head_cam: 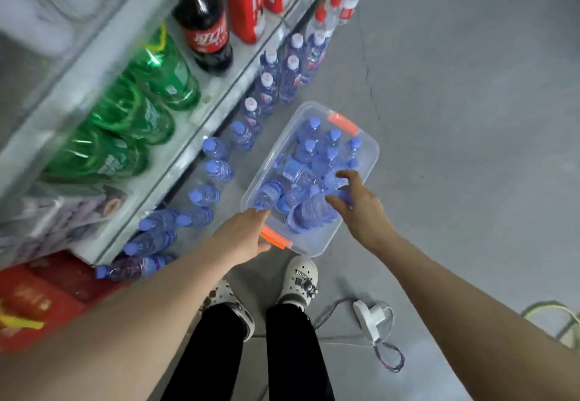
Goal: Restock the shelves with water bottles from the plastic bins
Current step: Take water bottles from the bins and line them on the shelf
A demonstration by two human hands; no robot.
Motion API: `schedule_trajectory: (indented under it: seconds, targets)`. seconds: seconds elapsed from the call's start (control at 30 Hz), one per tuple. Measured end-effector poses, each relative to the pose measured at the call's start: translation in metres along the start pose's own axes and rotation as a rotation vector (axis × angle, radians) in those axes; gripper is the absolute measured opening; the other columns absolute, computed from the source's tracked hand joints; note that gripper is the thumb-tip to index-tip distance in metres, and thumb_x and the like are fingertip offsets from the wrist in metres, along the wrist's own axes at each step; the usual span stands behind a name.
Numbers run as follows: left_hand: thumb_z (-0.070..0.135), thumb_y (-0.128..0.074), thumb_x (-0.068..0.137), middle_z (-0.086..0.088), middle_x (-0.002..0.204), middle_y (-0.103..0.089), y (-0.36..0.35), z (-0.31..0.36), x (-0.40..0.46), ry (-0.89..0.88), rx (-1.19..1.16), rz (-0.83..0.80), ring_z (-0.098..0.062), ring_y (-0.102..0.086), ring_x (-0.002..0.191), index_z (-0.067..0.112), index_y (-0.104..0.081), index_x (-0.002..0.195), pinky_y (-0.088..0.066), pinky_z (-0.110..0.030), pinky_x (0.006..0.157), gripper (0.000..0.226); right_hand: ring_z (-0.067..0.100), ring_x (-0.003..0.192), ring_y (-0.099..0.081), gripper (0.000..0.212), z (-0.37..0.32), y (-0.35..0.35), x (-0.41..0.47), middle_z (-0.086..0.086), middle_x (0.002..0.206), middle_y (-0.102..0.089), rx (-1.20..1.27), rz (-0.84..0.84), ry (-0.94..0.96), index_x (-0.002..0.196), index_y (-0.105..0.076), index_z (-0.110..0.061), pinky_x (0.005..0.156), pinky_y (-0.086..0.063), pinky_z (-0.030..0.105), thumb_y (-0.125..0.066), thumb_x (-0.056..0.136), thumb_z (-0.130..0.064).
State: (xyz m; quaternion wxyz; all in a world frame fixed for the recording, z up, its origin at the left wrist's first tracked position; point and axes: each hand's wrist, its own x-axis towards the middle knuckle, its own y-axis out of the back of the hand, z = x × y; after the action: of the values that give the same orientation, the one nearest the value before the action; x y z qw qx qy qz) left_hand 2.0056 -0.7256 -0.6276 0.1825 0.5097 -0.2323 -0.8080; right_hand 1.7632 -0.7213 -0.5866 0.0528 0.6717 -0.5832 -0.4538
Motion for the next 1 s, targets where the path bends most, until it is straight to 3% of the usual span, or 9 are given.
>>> schedule_trajectory:
  seconds: [0.17,0.27,0.37,0.47,0.63,0.7,0.8,0.93,1.0]
  targets:
    - [0.031,-0.084,0.070,0.009,0.119,-0.054,0.081,0.053,-0.105,-0.086,-0.407,0.178,-0.013,-0.056,0.111,0.016,-0.042,0.134,-0.041,-0.023,0.087,0.077,0.024,0.078,-0.056,0.044,-0.131,0.096,-0.057,0.009,0.098,-0.065,0.018,-0.127,0.229,0.127,-0.046,-0.025,0.078,-0.046,0.035,-0.069,0.090,-0.033]
    - [0.046,-0.082,0.062,0.014,0.114,-0.060,0.126,0.069,-0.170,-0.091,-0.604,0.302,-0.006,-0.059,0.106,0.022,-0.049,0.124,-0.046,-0.025,0.089,0.075,0.018,0.073,-0.053,0.050,-0.210,0.148,-0.089,0.015,0.089,-0.064,0.099,-0.162,0.329,0.118,-0.047,-0.030,0.074,-0.048,0.038,-0.070,0.079,-0.052]
    - [0.030,-0.087,0.063,0.020,0.109,-0.063,0.170,0.083,-0.235,-0.140,-0.730,0.406,0.009,-0.060,0.100,0.037,-0.050,0.111,-0.045,-0.019,0.091,0.061,0.018,0.071,-0.055,0.040,-0.291,0.180,-0.122,0.013,0.079,-0.060,0.326,-0.105,0.384,0.110,-0.053,-0.021,0.069,-0.047,0.034,-0.077,0.081,-0.036]
    - [0.012,-0.090,0.063,0.017,0.102,-0.068,0.211,0.098,-0.292,-0.143,-0.794,0.564,0.009,-0.063,0.093,0.031,-0.056,0.106,-0.049,-0.016,0.085,0.058,0.008,0.065,-0.064,0.027,-0.367,0.194,-0.154,0.001,0.075,-0.069,0.476,-0.027,0.451,0.105,-0.049,-0.014,0.065,-0.049,0.024,-0.069,0.091,-0.025]
    - [0.039,-0.093,0.046,0.011,0.102,-0.070,0.279,0.101,-0.365,-0.093,-0.769,0.802,0.005,-0.065,0.085,0.032,-0.054,0.100,-0.053,-0.023,0.079,0.067,0.018,0.093,-0.058,0.043,-0.455,0.214,-0.213,0.003,0.109,-0.061,0.206,0.107,0.648,0.123,-0.043,-0.014,0.074,-0.044,0.014,-0.059,0.095,-0.042]
    - [0.051,-0.087,0.042,0.013,0.105,-0.069,0.304,0.101,-0.393,-0.081,-0.734,0.866,-0.003,-0.066,0.091,0.032,-0.055,0.106,-0.054,-0.031,0.084,0.074,0.025,0.104,-0.060,0.051,-0.481,0.221,-0.232,0.008,0.118,-0.061,0.142,0.145,0.690,0.128,-0.039,-0.014,0.090,-0.048,0.032,-0.060,0.093,-0.046]
    - [0.049,-0.089,0.050,0.017,0.104,-0.068,0.338,0.108,-0.436,-0.120,-0.604,0.911,-0.001,-0.064,0.092,0.036,-0.055,0.108,-0.053,-0.033,0.088,0.068,0.030,0.104,-0.062,0.053,-0.522,0.237,-0.259,0.010,0.114,-0.063,0.050,0.214,0.738,0.126,-0.039,-0.011,0.091,-0.049,0.047,-0.057,0.092,-0.048]
    - [0.042,-0.087,0.064,0.015,0.106,-0.067,0.393,0.121,-0.505,-0.191,-0.398,0.901,-0.004,-0.063,0.095,0.036,-0.053,0.112,-0.051,-0.020,0.085,0.059,0.023,0.096,-0.064,0.051,-0.578,0.273,-0.301,0.005,0.108,-0.064,0.019,0.264,0.854,0.120,-0.042,-0.011,0.087,-0.053,0.049,-0.057,0.091,-0.050]
    - [0.043,-0.084,0.069,0.011,0.110,-0.067,0.425,0.128,-0.544,-0.212,-0.288,0.896,-0.008,-0.064,0.098,0.026,-0.056,0.119,-0.052,-0.027,0.090,0.060,0.023,0.096,-0.065,0.048,-0.610,0.296,-0.325,0.004,0.110,-0.064,-0.039,0.317,0.928,0.119,-0.043,-0.014,0.088,-0.052,0.048,-0.057,0.092,-0.050]
